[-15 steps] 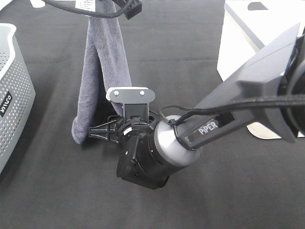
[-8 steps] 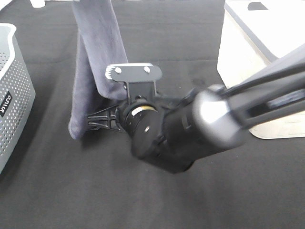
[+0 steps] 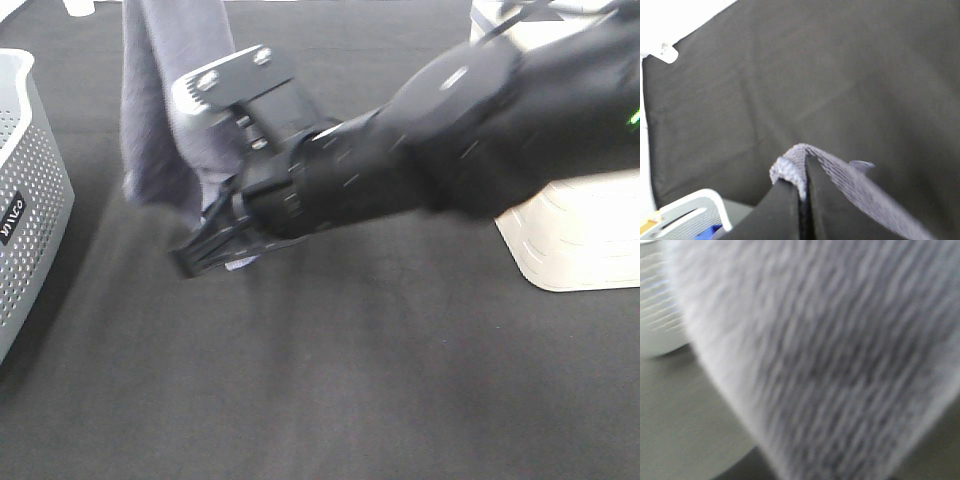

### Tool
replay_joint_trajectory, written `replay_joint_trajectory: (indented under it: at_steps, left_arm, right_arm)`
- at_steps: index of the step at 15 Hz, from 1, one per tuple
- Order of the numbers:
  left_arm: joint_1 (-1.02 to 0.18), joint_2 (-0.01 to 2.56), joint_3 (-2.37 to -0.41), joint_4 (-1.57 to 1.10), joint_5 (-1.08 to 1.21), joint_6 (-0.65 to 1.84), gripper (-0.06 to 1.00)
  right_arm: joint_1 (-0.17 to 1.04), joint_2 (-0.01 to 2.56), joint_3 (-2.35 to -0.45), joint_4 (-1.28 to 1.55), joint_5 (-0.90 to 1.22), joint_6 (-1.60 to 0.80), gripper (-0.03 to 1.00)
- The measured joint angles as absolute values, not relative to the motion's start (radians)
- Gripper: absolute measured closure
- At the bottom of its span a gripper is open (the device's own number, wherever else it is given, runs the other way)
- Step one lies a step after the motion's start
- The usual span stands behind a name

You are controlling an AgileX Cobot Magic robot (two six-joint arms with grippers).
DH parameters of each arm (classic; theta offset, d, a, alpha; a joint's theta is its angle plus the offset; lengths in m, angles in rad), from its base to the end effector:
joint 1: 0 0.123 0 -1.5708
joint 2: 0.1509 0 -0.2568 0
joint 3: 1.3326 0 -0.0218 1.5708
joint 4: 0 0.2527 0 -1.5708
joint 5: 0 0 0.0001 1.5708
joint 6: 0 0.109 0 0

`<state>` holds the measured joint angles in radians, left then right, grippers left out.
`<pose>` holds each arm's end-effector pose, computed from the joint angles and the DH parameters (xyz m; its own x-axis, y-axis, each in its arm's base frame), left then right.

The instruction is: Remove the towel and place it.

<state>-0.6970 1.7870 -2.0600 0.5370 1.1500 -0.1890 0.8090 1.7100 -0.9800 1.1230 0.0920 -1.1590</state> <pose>0.3338 -0.2130 0.4078 -0.4960 0.4724 -0.7286 0.3259 0.8790 0.3480 0.2509 0.2762 0.1665 -0.4063 -0.4803 -0.7773 -0.7813 0.6237 0.0230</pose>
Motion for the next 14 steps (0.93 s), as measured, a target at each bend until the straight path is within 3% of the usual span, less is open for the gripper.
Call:
replay_joint_trajectory:
  at_steps: [5, 9, 11, 14]
  left_arm:
    - [-0.602, 1.787, -2.065, 0.423, 1.125, -0.324, 0.94]
    - [-0.582, 1.769, -1.969, 0.416, 1.033, -0.477, 0.94]
    - [-0.582, 1.691, -1.777, 0.451, 0.901, -0.603, 0.94]
    - [-0.581, 1.566, -1.514, 0.623, 0.735, -0.855, 0.94]
  right_arm:
    - [0.591, 1.572, -0.983, 0.725, 0.529, -0.985, 0.95]
    - [0.520, 1.503, -1.161, 0.219, 0.851, -0.802, 0.95]
    - [0.520, 1.503, -1.244, 0.049, 0.943, -0.793, 0.95]
    - [0.520, 1.503, -1.335, -0.120, 0.885, -0.792, 0.95]
